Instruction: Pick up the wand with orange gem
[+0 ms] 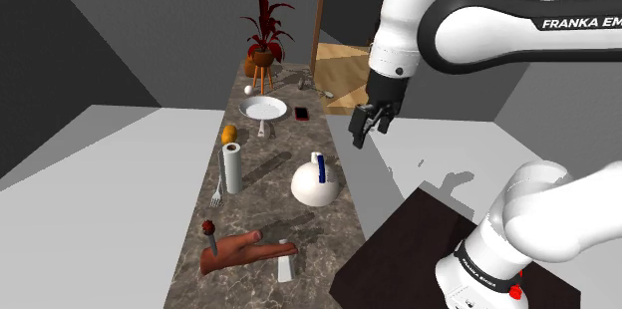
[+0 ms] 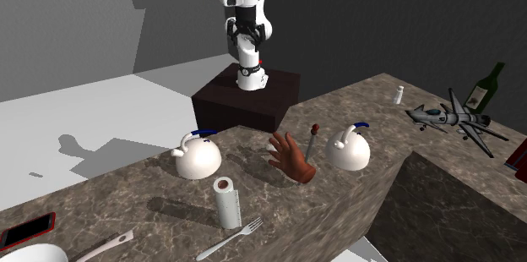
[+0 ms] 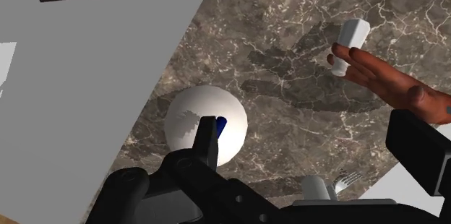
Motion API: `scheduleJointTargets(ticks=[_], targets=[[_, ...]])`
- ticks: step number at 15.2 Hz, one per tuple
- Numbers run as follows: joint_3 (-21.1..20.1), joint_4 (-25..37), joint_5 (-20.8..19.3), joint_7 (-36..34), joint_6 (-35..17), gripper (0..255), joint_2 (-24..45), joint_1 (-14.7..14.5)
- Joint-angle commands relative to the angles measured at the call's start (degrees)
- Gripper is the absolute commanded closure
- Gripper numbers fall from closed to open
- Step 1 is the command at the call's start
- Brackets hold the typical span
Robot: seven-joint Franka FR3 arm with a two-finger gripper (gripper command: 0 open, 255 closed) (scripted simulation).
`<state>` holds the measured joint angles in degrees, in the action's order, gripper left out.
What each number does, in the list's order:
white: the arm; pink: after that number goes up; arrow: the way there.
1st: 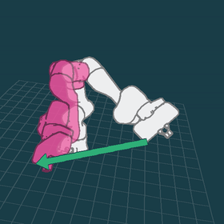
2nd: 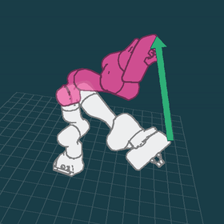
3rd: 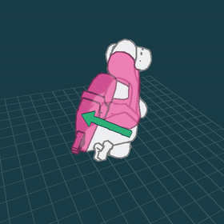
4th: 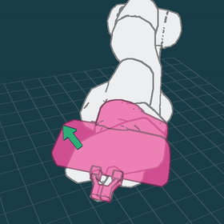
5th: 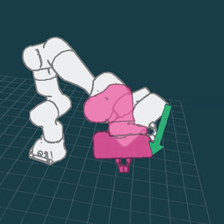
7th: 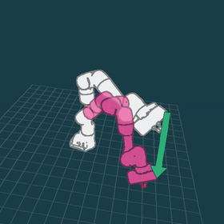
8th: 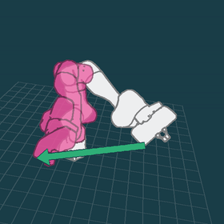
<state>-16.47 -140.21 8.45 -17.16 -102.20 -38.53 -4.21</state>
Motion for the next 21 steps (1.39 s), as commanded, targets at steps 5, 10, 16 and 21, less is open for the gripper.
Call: scheduleJointTargets(ticks=[5,10,16,21], targets=[[-7.8,2.5,2.2,-9.4,-8.1,0,8.9,-0.2],[-14.3,6.8,0.9,-18.0,-14.2,0,18.1,0.7],[-21.5,14.6,-6.3,-30.7,-19.9,0,31.8,2.1],[-24.3,23.5,-17.2,-43.0,-21.8,0,45.2,0.3]])
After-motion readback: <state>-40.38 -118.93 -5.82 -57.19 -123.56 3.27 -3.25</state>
